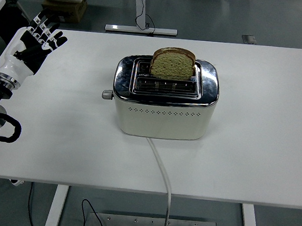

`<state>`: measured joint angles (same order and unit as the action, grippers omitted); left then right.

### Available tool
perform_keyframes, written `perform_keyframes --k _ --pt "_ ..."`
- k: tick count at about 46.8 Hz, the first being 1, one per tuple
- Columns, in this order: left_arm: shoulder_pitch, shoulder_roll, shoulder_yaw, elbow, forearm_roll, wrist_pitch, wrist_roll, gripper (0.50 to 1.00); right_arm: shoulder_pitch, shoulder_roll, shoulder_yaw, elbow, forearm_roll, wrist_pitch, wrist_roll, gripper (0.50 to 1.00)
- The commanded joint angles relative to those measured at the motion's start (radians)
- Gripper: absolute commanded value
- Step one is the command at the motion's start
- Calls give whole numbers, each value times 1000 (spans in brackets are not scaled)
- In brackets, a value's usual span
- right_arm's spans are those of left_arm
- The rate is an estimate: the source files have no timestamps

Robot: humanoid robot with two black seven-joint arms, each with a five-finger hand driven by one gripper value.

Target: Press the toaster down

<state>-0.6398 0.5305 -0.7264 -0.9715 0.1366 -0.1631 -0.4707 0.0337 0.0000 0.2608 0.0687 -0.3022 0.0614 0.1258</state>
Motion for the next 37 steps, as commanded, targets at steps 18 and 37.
perform_keyframes --k 18,37 --pt "3 -107 1 117 -153 11 -3 1000 0 0 0 0 0 0 0 998" --pt "-1 -256 1 301 -157 10 -3 1000 0 0 0 0 0 0 0 998"
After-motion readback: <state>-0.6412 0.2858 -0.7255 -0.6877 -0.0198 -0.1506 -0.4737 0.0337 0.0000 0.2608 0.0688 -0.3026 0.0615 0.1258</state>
